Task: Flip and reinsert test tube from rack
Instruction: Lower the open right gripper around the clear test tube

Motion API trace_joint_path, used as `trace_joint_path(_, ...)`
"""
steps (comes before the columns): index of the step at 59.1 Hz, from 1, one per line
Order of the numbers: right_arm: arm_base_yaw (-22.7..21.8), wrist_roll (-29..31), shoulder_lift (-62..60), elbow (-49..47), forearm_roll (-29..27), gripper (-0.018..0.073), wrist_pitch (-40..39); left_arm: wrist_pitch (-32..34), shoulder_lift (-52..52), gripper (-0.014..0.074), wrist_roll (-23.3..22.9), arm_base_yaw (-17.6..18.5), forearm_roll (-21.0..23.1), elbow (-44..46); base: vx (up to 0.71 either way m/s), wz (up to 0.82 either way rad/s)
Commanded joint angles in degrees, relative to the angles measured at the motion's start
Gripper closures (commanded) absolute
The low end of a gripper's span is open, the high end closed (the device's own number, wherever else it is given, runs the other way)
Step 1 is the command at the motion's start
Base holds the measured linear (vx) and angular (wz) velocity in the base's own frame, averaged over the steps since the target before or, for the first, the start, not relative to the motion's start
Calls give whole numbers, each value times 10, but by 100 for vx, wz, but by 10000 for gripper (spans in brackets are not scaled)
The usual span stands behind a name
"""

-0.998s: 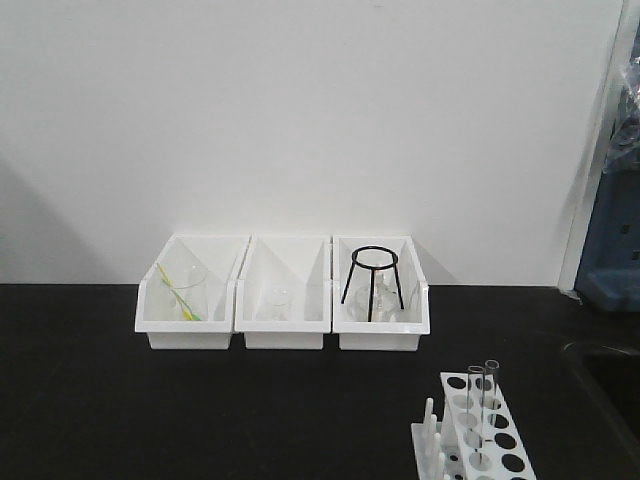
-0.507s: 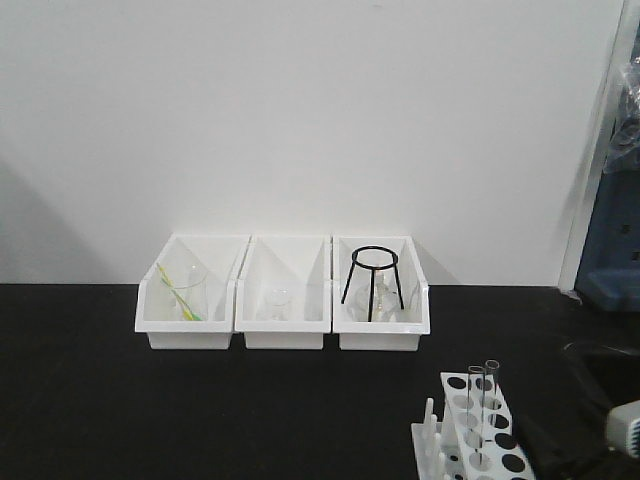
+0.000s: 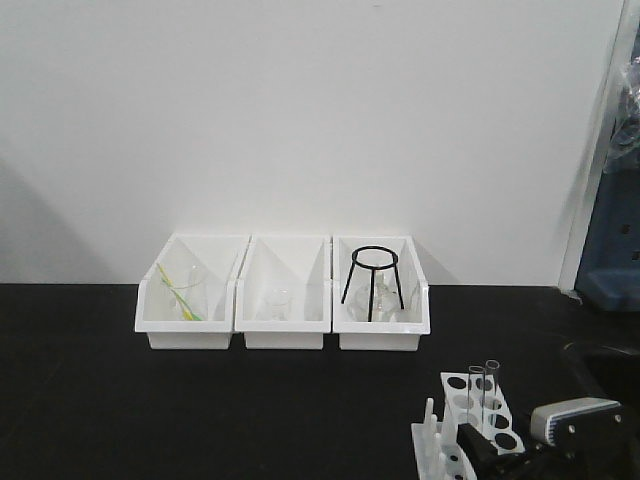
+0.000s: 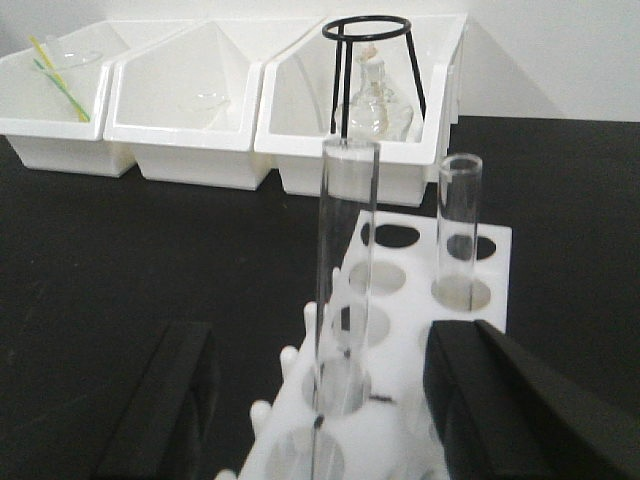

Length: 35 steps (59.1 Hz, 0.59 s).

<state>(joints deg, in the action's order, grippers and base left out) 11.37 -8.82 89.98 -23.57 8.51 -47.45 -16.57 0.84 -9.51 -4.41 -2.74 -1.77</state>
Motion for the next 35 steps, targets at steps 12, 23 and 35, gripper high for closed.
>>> trace_joint_path(12,1,-1,37,-95,-1,48,-26,50,7,603,0,4,2,-1,0,0)
trace_joint_path(23,1,-2,68,-119,-1,48,-25,50,7,603,0,4,2,-1,0,0)
trace_joint_path(35,1,-2,87,-139,-1,103,-14,50,7,603,0,4,2,-1,0,0)
